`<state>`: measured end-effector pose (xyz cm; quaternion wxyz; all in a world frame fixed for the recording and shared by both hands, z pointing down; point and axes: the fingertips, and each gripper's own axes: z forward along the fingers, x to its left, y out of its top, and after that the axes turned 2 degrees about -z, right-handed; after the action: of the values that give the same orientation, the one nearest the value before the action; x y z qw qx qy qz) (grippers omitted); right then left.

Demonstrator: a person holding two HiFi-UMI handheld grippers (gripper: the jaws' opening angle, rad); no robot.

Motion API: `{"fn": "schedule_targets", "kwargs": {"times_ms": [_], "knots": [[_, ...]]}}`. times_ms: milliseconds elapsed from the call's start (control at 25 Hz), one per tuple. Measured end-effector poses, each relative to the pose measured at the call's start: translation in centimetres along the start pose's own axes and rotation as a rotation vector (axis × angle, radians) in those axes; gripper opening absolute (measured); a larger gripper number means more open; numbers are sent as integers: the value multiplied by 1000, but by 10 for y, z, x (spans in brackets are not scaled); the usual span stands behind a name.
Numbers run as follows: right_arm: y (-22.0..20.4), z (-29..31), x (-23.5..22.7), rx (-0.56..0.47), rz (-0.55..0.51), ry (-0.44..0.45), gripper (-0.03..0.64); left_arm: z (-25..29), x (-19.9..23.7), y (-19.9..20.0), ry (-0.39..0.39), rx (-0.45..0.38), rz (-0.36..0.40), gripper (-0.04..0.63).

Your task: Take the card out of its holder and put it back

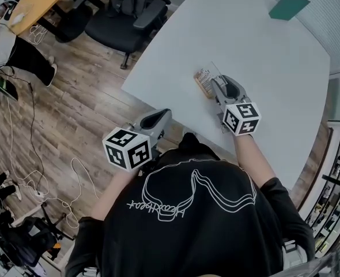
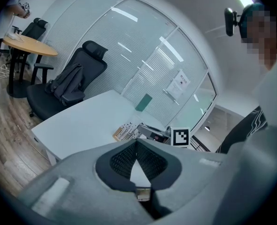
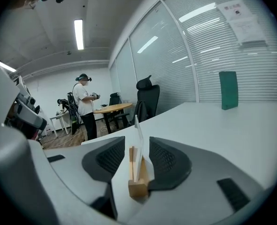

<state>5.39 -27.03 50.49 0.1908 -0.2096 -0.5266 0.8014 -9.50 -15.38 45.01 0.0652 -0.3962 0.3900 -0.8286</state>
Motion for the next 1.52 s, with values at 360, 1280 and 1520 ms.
{"fn": "schedule_targets", "kwargs": {"times_ms": [360, 1280, 1520], "knots": [[37, -80, 34, -151, 103, -68, 176, -27, -19, -8, -78, -12, 72, 12], [45, -260, 177, -181, 68, 449, 8, -73, -181, -36, -227, -61, 274, 12], [34, -291, 166, -186, 139, 433, 6, -80, -219, -56, -218, -61, 315, 12]]}}
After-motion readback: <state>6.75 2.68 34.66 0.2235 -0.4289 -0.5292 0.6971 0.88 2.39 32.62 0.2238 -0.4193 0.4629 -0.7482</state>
